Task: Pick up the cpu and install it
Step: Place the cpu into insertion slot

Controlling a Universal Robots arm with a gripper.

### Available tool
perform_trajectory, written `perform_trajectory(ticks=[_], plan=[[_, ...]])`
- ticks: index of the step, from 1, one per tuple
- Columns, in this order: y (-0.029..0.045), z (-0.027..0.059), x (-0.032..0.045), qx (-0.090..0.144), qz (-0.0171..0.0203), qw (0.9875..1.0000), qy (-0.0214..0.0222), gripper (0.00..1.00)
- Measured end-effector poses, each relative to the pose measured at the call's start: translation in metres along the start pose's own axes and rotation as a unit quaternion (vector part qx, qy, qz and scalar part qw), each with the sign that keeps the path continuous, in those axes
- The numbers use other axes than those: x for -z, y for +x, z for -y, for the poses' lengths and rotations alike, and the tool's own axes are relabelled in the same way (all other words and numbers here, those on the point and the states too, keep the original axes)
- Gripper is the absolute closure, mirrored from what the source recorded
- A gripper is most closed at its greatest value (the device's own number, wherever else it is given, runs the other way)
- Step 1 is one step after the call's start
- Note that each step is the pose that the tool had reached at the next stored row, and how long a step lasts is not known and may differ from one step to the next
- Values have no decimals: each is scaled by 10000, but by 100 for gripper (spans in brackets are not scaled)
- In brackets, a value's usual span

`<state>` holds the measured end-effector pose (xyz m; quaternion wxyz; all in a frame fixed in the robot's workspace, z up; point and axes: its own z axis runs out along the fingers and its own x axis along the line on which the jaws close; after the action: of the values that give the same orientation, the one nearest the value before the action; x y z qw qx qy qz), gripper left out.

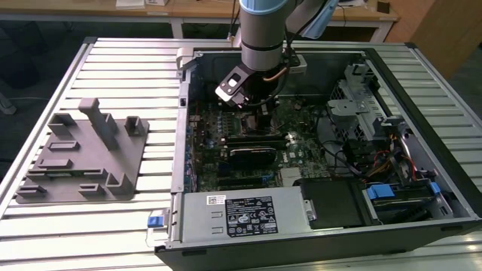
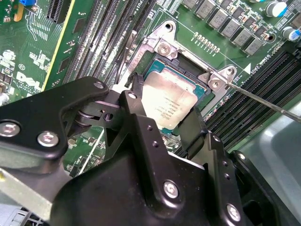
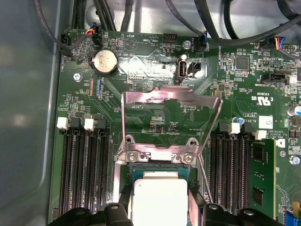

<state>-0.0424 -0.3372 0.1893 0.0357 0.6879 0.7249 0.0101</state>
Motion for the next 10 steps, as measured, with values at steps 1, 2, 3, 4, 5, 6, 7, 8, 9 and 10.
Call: perform_trajectory(ticks=[1, 2, 3, 4, 5, 6, 7, 8, 9, 10], plan=[[0, 0, 0, 0, 0, 10000, 0, 45], [0, 0, -1, 0, -1, 10000, 0, 45], [0, 0, -1, -7, 0, 10000, 0, 45], [0, 0, -2, -22, 1, 10000, 1, 45], [0, 0, -1, -34, 2, 10000, 2, 45], [0, 0, -2, -38, 3, 10000, 2, 45], [0, 0, -2, -38, 3, 10000, 2, 45], [0, 0, -2, -39, 3, 10000, 1, 45], [0, 0, -2, -39, 2, 10000, 1, 45], [0, -1, -2, -40, 2, 10000, 1, 45]])
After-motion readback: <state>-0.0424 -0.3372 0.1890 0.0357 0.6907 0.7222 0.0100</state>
